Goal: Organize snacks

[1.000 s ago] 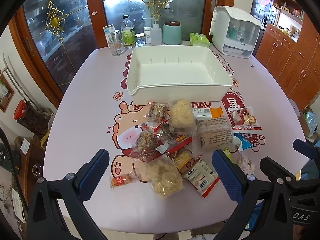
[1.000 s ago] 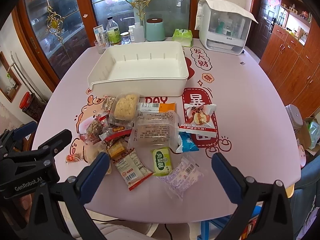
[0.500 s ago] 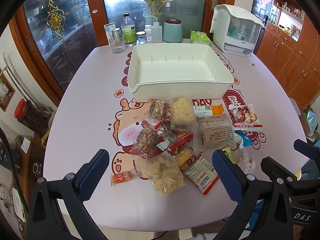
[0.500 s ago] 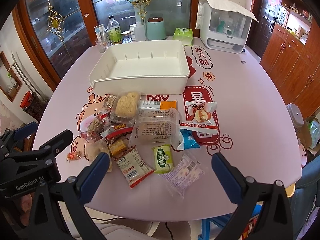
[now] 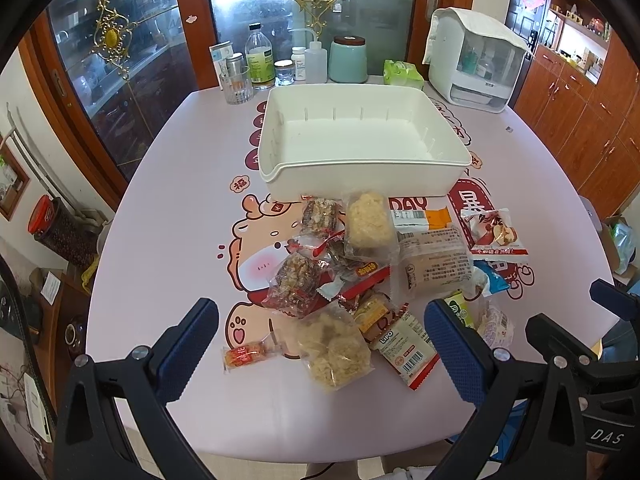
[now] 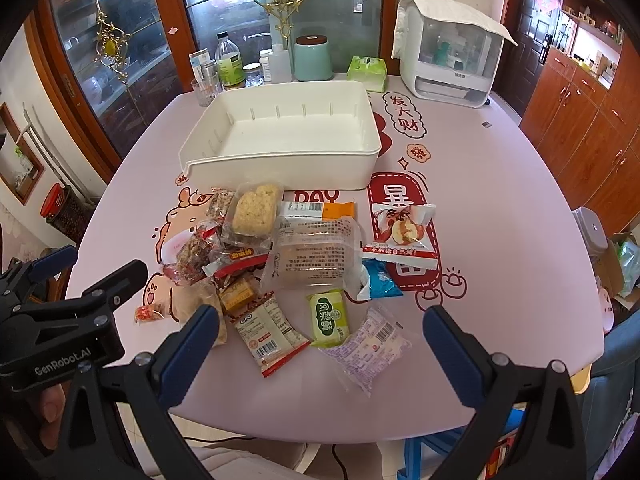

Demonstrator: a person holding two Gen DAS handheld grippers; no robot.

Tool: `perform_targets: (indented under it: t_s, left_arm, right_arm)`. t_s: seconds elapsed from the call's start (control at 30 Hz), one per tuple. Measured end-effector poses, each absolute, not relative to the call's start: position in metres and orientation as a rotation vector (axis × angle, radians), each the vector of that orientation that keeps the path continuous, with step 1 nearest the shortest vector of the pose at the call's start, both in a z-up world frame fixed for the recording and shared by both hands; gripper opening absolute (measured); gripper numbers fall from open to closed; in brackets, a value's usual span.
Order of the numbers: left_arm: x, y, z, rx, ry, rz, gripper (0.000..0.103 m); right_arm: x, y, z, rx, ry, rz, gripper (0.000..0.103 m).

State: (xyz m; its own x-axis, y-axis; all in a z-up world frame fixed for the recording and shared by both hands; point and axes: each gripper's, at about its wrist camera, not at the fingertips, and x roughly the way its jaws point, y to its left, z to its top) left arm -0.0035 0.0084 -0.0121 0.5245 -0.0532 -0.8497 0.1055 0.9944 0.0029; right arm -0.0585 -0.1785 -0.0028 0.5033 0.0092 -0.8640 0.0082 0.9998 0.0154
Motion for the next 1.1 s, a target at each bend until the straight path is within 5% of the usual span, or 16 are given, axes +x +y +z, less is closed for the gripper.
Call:
perform_targets:
  t_s: [1.1]
  left_arm:
    - [0.013, 0.007, -0.047, 0.076, 1.145, -0.126, 0.102]
  right_arm:
    - [-0.056, -0.181, -0.028, 0.067, 1.113, 0.006, 0.100]
